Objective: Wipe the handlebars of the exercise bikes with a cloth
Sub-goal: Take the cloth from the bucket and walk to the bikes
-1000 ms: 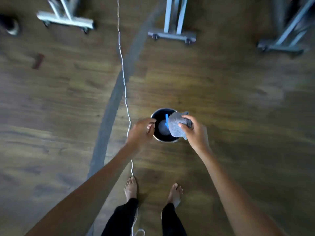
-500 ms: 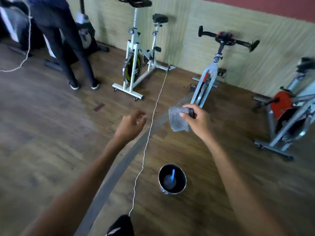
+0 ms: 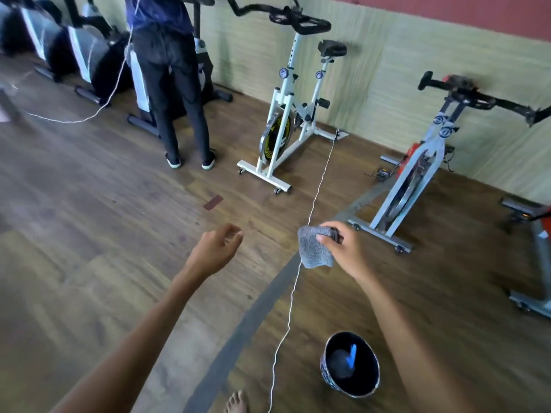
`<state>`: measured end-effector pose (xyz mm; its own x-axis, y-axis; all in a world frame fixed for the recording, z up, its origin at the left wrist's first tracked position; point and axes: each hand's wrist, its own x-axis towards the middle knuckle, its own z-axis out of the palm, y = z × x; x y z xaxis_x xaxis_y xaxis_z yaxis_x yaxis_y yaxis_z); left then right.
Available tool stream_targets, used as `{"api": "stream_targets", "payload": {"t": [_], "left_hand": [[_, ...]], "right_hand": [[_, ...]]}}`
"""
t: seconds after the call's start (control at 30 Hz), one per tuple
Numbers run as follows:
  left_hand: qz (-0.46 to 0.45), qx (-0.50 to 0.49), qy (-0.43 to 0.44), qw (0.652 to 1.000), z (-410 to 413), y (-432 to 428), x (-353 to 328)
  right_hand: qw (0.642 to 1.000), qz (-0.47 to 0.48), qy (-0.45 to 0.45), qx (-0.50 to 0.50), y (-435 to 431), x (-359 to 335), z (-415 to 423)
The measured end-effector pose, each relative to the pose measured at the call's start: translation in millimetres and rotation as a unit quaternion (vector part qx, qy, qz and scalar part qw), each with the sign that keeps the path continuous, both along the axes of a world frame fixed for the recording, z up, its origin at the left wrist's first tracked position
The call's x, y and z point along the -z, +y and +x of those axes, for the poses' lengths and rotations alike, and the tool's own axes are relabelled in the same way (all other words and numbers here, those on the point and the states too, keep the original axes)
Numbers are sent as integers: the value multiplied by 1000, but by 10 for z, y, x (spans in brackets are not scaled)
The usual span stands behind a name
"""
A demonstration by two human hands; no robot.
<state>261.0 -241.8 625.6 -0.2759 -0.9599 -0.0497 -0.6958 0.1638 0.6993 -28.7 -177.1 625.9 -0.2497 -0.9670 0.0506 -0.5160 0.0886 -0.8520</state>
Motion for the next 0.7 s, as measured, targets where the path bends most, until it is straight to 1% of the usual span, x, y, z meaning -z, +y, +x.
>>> {"api": "stream_targets", "payload": {"t": [0.17, 0.37, 0.53, 0.7], "left_hand": [[-10, 3, 3, 1000, 108, -726, -89], [-28, 14, 10, 999, -23, -1536, -108], [-30, -8, 5, 1000, -118, -2427, -80], [-41, -61, -20, 997, -221, -3510, -197]], "right_hand": [[1000, -5, -6, 10, -611, -142, 172], [1000, -15, -10, 1, -1437, -216, 66], [999, -24, -20, -18, -2485, -194, -73], [996, -49, -35, -69, -3729, -211, -252]]}}
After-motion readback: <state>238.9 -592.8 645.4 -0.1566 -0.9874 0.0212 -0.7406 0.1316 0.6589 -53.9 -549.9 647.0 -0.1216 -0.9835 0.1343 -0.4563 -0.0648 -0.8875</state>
